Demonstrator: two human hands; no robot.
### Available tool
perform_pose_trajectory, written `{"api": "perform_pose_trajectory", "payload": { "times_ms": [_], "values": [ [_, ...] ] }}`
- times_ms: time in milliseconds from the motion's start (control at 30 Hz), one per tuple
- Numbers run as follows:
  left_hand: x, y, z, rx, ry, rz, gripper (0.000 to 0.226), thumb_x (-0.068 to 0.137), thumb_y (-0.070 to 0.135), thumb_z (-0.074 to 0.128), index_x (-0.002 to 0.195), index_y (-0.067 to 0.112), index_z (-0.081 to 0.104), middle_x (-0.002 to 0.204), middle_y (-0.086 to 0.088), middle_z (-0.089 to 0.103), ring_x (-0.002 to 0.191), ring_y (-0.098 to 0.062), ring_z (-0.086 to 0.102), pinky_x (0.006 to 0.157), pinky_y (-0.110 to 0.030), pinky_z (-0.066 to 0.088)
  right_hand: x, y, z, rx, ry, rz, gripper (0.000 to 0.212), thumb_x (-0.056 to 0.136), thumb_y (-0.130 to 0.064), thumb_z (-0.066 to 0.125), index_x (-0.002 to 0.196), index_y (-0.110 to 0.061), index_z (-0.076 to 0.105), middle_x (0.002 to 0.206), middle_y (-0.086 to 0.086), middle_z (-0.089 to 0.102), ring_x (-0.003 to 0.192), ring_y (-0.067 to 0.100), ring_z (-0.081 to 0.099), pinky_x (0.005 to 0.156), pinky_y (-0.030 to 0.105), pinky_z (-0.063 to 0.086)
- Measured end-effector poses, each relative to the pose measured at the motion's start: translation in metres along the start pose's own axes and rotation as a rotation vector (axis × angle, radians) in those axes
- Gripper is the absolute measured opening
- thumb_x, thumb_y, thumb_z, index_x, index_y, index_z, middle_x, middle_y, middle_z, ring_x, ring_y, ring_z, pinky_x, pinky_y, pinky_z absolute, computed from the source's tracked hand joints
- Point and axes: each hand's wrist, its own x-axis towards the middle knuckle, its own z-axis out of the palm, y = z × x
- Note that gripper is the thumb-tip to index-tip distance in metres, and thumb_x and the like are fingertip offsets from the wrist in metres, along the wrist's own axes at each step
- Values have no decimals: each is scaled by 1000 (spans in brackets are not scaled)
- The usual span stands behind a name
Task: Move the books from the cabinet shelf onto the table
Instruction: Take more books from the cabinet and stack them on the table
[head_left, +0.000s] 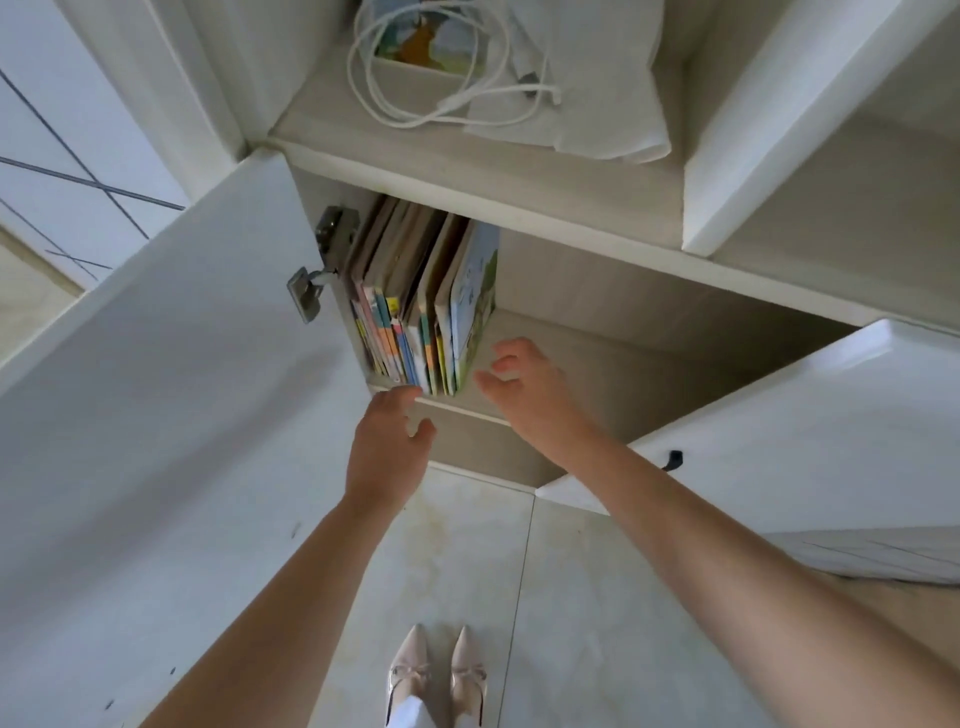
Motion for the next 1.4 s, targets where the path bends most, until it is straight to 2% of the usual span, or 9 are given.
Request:
{"api": "perform_pose_trajectory", "payload": {
  "times_ms": [267, 333, 400, 500, 667, 867, 1067, 1200, 1400],
  "values": [
    [57, -22, 23, -35, 148, 170, 67, 90, 9, 61, 148, 23, 31, 147, -7, 38, 119, -28, 57, 96, -46, 52, 78, 0, 41, 174, 46, 99, 73, 85, -46, 65, 141, -11, 32, 139, 9, 49, 125, 26, 50, 97, 27, 40],
    [64, -26, 26, -29, 171, 223, 69, 88, 7, 61, 148, 23, 30, 146, -8, 38, 118, -29, 58, 93, -43, 54, 91, -5, 48, 241, 44, 122, 86, 80, -52, 68, 144, -12, 26, 143, 8, 46, 127, 26, 49, 103, 36, 43],
    [68, -27, 31, -31, 195, 254, 67, 87, 5, 60, 147, 21, 33, 145, -8, 40, 118, -29, 56, 91, -41, 54, 99, -9, 53, 264, 41, 105, 92, 80, -49, 70, 147, -11, 20, 148, 7, 40, 132, 25, 44, 107, 32, 38],
    [66, -29, 38, -85, 225, 275, 64, 88, 3, 58, 146, 17, 36, 142, -8, 43, 116, -29, 58, 88, -47, 56, 102, -11, 61, 242, 67, 60, 91, 82, -40, 71, 147, -9, 17, 150, 8, 36, 134, 23, 40, 93, 21, 31],
    [60, -27, 46, -233, 201, 233, 64, 89, 2, 56, 146, 23, 36, 139, 0, 52, 114, -19, 60, 92, -38, 54, 108, 0, 68, 126, 142, 19, 82, 80, -35, 74, 140, -6, 27, 140, 14, 47, 127, 30, 47, 92, 27, 39],
    [68, -29, 54, -304, 258, 100, 52, 86, 1, 58, 134, 19, 48, 131, 2, 53, 117, -24, 56, 94, -44, 53, 108, 10, 67, 59, 147, -62, 73, 84, -33, 69, 140, -7, 30, 129, 16, 56, 118, 31, 54, 92, 32, 44],
    [61, -24, 63, -320, 270, 163, 40, 83, -3, 59, 113, 22, 55, 113, 3, 64, 103, -15, 60, 88, -34, 53, 108, 14, 59, 70, 126, -49, 62, 86, -25, 65, 136, -8, 32, 111, 11, 58, 98, 23, 58, 75, 24, 41],
    [69, -31, 65, -361, 337, 50, 46, 83, -4, 58, 122, 19, 51, 119, 0, 61, 104, -21, 60, 88, -42, 55, 109, 13, 71, 59, 176, -33, 72, 82, -32, 70, 136, -7, 31, 125, 16, 56, 112, 30, 57, 87, 30, 47],
    [70, -39, 67, -295, 236, 134, 57, 85, -1, 61, 134, 25, 47, 138, 2, 49, 125, -23, 51, 95, -51, 52, 109, 8, 80, 35, 177, -20, 86, 76, -46, 73, 140, -11, 27, 138, 11, 45, 124, 29, 49, 98, 39, 47]
  ]
}}
